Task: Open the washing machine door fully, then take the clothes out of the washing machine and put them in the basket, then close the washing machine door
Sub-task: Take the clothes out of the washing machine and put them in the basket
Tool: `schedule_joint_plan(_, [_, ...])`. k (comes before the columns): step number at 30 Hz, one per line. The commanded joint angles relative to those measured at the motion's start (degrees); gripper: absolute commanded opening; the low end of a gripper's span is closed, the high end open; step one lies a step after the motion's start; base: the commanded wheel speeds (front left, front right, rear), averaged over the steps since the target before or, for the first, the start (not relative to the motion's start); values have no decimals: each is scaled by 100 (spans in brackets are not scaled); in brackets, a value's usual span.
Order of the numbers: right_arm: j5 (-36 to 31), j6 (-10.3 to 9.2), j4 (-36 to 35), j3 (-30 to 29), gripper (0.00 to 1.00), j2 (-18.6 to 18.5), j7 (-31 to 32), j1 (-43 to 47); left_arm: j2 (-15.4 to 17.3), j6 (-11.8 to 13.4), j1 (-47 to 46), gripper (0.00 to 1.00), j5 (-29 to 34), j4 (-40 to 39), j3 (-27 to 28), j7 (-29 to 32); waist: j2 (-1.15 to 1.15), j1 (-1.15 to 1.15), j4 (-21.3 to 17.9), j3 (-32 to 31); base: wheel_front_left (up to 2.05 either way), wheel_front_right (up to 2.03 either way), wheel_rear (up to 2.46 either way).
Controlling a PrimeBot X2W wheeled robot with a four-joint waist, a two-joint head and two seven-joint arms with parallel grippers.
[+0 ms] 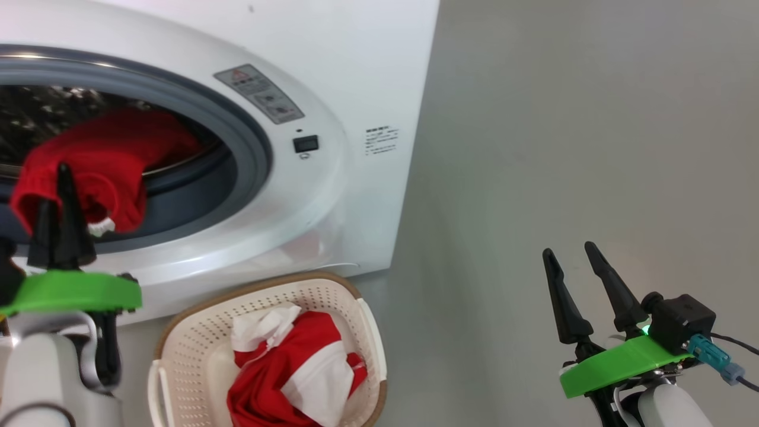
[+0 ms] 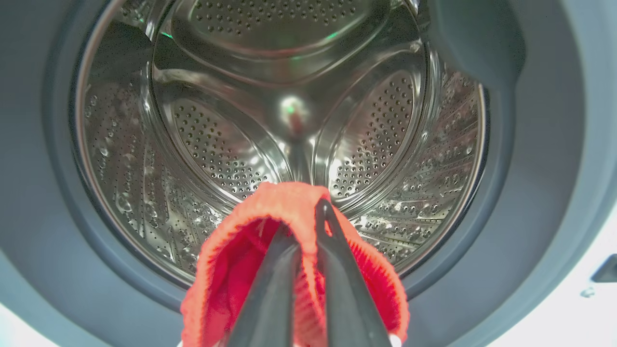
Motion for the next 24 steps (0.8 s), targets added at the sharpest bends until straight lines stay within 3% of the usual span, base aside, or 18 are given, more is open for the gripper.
schedule_joint_plan(1, [-20, 36, -111, 90, 100, -4, -37, 44, 146, -23, 114, 0, 67, -275, 129, -35, 0, 0, 130, -127, 0, 0, 0])
schedule_joint_plan(9, [-70, 36, -108, 46, 100, -4, -37, 144, -37, -38, 935, 0, -105, -1976, 24, -35, 0, 0, 283, -237, 0, 0, 0])
schedule_joint_plan(18, [-50, 36, -106, 65, 100, -4, -37, 157, -50, -14, 1248, 0, -291, -3525, -163, -35, 0, 0, 320, -211, 0, 0, 0])
schedule_joint_plan(22, [-43, 36, -114, 66, 100, -4, -37, 116, -50, 53, 1305, 0, -330, -4012, -258, -35, 0, 0, 308, -164, 0, 0, 0])
schedule_joint_plan(24, [-38, 36, -109, 69, 100, -4, -37, 99, -50, 101, 1422, 0, -379, -3869, -360, -35, 0, 0, 300, -151, 0, 0, 0])
